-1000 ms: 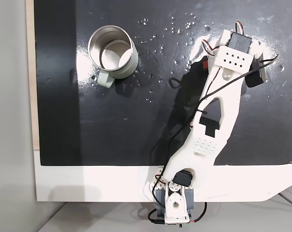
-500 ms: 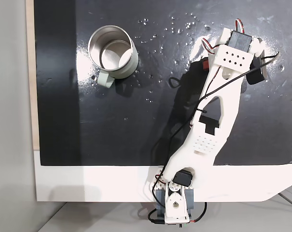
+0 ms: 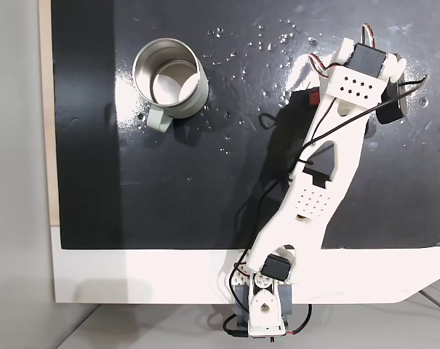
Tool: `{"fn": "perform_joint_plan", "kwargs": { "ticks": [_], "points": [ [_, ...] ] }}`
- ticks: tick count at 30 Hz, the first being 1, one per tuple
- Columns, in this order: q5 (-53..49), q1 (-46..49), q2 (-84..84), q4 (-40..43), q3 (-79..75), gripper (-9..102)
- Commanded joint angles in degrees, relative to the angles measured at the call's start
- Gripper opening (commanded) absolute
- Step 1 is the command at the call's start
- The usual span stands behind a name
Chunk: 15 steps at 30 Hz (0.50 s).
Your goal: Grasp a cube and put it in the cup.
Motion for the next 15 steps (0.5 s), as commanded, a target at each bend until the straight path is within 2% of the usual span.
{"fn": "perform_joint_plan", "kwargs": {
  "ticks": [1, 7, 15],
  "points": [
    [0.4, 0.8, 0.7, 1.0, -3.7, 6],
    [1.0, 0.4, 3.3, 1.1, -1.6, 5],
    [2.8, -2.0, 15.0, 1.2, 4.7, 5]
  ]
}}
